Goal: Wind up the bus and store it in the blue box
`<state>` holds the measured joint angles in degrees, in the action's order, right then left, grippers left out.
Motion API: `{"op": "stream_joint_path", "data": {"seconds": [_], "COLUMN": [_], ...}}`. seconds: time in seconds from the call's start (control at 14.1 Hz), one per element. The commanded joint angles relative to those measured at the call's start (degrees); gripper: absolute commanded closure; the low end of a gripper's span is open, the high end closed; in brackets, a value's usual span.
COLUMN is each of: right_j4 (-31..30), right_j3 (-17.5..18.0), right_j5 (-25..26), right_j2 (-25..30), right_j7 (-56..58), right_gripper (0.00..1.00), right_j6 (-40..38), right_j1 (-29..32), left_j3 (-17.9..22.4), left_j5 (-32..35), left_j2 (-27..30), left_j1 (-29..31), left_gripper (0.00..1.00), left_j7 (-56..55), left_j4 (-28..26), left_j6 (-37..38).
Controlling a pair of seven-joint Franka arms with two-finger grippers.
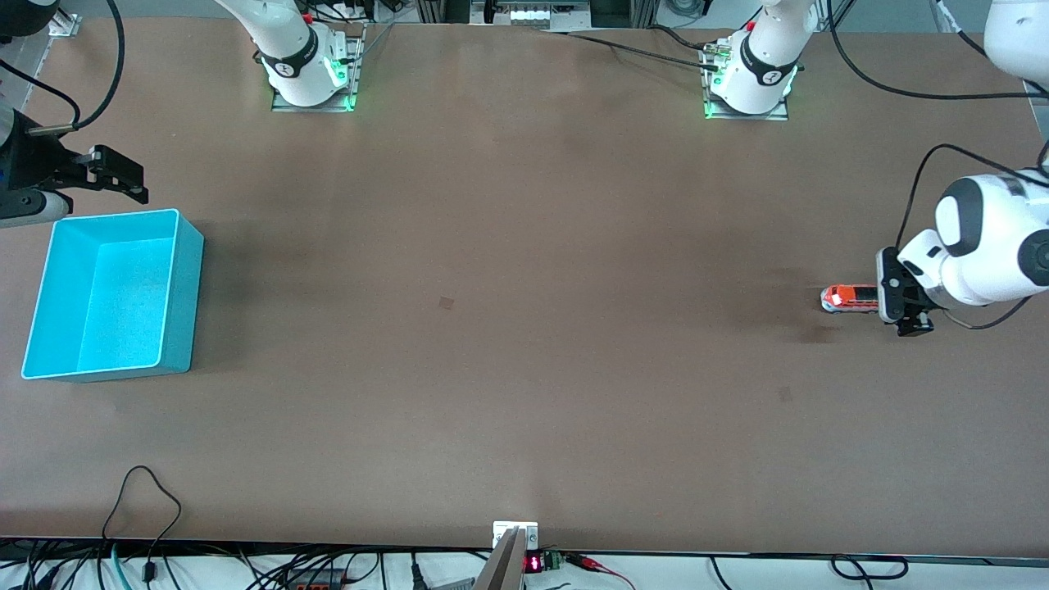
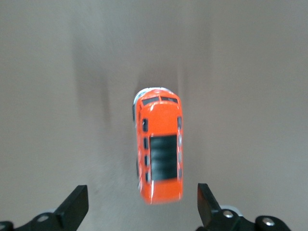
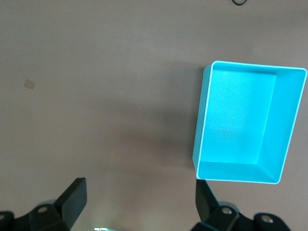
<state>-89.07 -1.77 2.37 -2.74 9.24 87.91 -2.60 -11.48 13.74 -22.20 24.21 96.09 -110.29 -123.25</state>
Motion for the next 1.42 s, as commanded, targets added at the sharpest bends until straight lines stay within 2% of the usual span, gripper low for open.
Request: {"op": "stream_joint_path", "data": {"seconds": [0.0, 0.21, 0.57, 0.71, 0.99, 1.35], "right_j4": [1.01, 1.01, 1.01, 1.01, 1.01, 1.01], "right_j3": [-0.16, -0.16, -0.07, -0.07, -0.07, -0.07], "right_j5": [-0.96, -0.96, -0.96, -0.96, -0.96, -0.87], "right_j2": [-0.43, -0.43, -0.43, -0.43, -0.43, -0.43], "right_j7": [-0.27, -0.27, -0.27, -0.27, -0.27, -0.01], "right_gripper": [0.0, 0.0, 0.0, 0.0, 0.0, 0.0], "right_j6": [-0.37, -0.55, -0.55, -0.46, -0.37, -0.28], "right_j1": [-0.13, -0.13, -0.39, -0.39, -0.39, -0.48], "left_j3": [-2.84, -3.81, -3.72, -3.72, -3.37, -2.94], "left_j5": [0.94, -0.82, -11.17, -12.68, -12.6, -12.77], "left_j2": [3.21, 3.22, 2.87, 2.78, 3.04, 4.54], "left_j1": [-0.3, -3.8, -8.55, -10.22, -14.01, -15.68], "left_gripper": [0.0, 0.0, 0.0, 0.0, 0.0, 0.0], "left_j7": [0.59, 0.68, -2.65, -6.59, -23.97, -52.62], "left_j4": [3.31, 5.78, 7.37, 8.24, 11.76, 12.02], "left_j6": [8.0, 10.49, 9.87, 9.61, 9.61, 9.52]}}
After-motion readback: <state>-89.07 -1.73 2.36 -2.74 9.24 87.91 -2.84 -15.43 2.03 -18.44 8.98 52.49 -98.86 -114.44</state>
